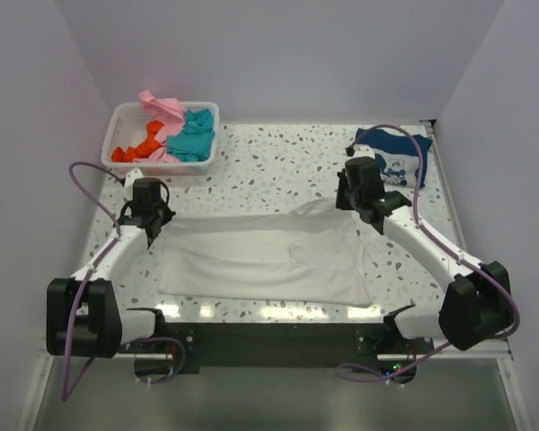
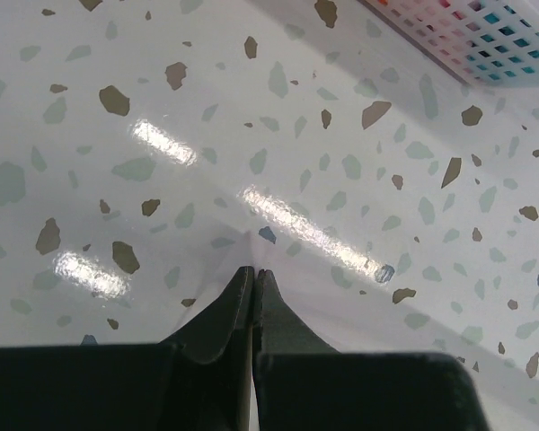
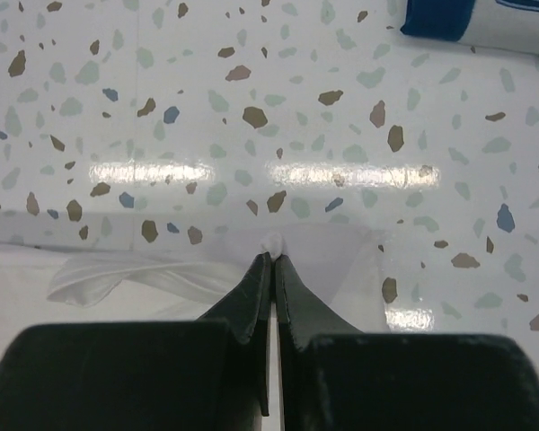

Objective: Fold and stack the t-shirts
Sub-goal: Fold the tshirt

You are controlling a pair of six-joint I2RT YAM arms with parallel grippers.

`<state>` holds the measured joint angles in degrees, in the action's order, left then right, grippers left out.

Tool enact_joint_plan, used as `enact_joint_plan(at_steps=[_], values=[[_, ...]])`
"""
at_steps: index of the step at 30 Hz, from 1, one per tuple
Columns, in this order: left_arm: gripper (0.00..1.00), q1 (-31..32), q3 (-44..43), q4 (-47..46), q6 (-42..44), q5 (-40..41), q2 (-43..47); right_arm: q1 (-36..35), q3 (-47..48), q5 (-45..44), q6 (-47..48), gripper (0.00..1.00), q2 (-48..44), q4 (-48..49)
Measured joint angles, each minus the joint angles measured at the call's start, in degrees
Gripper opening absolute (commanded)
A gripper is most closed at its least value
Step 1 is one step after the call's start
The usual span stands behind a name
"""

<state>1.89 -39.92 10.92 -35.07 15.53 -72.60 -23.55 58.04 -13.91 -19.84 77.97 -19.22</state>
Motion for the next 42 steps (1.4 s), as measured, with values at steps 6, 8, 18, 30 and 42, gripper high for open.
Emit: enact_joint_plan(at_steps=[6, 8, 18, 30, 42], values=[[0.00, 0.0, 1.3, 1.4, -1.9, 2.8, 1.6, -0.1, -3.9, 2.5, 0.3, 0.00, -6.2, -2.4], [0.00, 0.0, 1.4, 1.8, -2.3, 3.4, 1.6, -0.2, -5.1, 3.4, 0.3, 0.00, -8.0, -3.6], [0.00, 0.0, 1.4, 2.7, -3.1, 5.4, 1.0, -1.8, -10.9, 7.9, -0.9, 0.00, -17.5, -9.1], [0.00, 0.0, 1.4, 3.4, -3.4, 5.9, -0.2, -4.4, -18.3, 12.3, -3.6, 0.00, -23.6, -13.6], [0.00, 0.0, 1.4, 3.6, -4.4, 7.1, -2.1, -10.4, -21.4, 14.1, -6.4, 0.00, -23.6, -14.2]])
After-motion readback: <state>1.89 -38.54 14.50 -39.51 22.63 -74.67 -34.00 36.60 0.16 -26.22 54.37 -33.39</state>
